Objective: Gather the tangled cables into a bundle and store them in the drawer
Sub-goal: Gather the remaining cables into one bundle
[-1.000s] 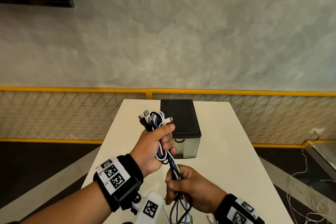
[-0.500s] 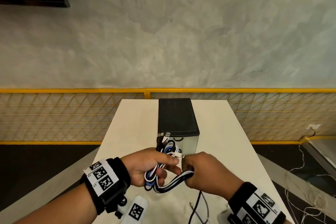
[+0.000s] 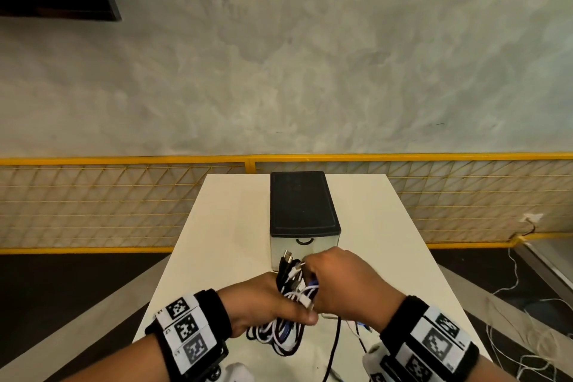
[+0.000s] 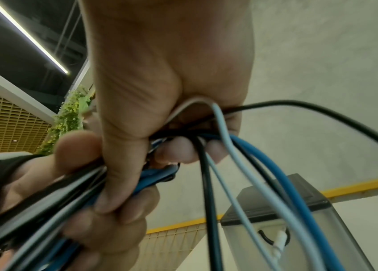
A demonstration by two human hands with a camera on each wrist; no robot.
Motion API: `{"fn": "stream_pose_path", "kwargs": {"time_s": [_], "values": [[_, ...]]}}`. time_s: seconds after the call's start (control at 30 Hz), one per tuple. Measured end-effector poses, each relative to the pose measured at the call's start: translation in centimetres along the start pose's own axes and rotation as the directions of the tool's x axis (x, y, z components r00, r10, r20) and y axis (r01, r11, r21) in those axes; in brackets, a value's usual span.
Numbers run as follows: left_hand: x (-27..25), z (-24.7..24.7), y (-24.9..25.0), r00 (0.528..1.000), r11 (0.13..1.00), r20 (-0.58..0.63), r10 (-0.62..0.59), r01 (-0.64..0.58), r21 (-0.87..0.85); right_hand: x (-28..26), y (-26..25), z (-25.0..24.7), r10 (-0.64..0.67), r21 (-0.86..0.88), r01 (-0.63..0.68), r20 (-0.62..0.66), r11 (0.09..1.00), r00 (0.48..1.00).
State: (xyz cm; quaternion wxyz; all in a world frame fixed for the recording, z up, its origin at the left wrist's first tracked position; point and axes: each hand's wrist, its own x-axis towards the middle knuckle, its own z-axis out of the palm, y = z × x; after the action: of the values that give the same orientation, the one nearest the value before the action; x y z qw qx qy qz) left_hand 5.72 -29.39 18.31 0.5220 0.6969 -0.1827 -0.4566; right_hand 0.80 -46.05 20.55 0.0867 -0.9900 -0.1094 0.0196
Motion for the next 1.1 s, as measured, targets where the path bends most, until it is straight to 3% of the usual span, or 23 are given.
{"fn": "stream_pose_path", "kwargs": {"time_s": [0.13,0.3,0.4,0.53,0.7,0.87,0.97,1.1], "values": [[0.4,1.3,-1.0,0.997,0.998,-0.072,-0.001,-0.003,-0.068,0.5,0.3,-0.1,-0.048,-0.029,0.048,0.001,0.998,0.999],[0.8,1.3,-1.6,0.991,0.992,-0.133,-0.005,-0.011,-0.122,1.1,2.4,-0.7,-0.066,0.355,0.02,0.118,0.935,0.991],[0.7,1.0,-1.4,0.993,0.994,-0.121,-0.012,-0.002,-0.113,1.1,3.5,-0.5,-0.052,0.459,-0.014,0.131,0.889,0.99],[0.6,0.8,-1.0,0.995,0.997,-0.098,0.015,-0.022,-0.077,1.0,4.2,0.4,-0.028,0.67,-0.066,0.128,0.74,0.991],[0.6,0.9,-0.9,0.995,0.998,-0.093,0.044,-0.048,-0.038,1.2,4.4,0.6,-0.062,0.761,-0.078,0.153,0.644,0.986],[0.7,0.8,-0.2,0.986,0.987,-0.127,0.112,-0.125,-0.097,0.6,5.1,0.8,-0.087,0.885,-0.184,0.243,0.428,0.966],[0.9,0.0,-0.2,0.98,0.982,-0.162,0.118,-0.139,-0.126,-0.2,5.4,1.6,-0.123,0.886,-0.243,0.314,0.396,0.941],[1.1,-0.1,-0.6,0.972,0.976,-0.21,0.105,-0.141,-0.168,-1.0,5.6,2.6,-0.106,0.909,-0.252,0.301,0.332,0.948]]}}
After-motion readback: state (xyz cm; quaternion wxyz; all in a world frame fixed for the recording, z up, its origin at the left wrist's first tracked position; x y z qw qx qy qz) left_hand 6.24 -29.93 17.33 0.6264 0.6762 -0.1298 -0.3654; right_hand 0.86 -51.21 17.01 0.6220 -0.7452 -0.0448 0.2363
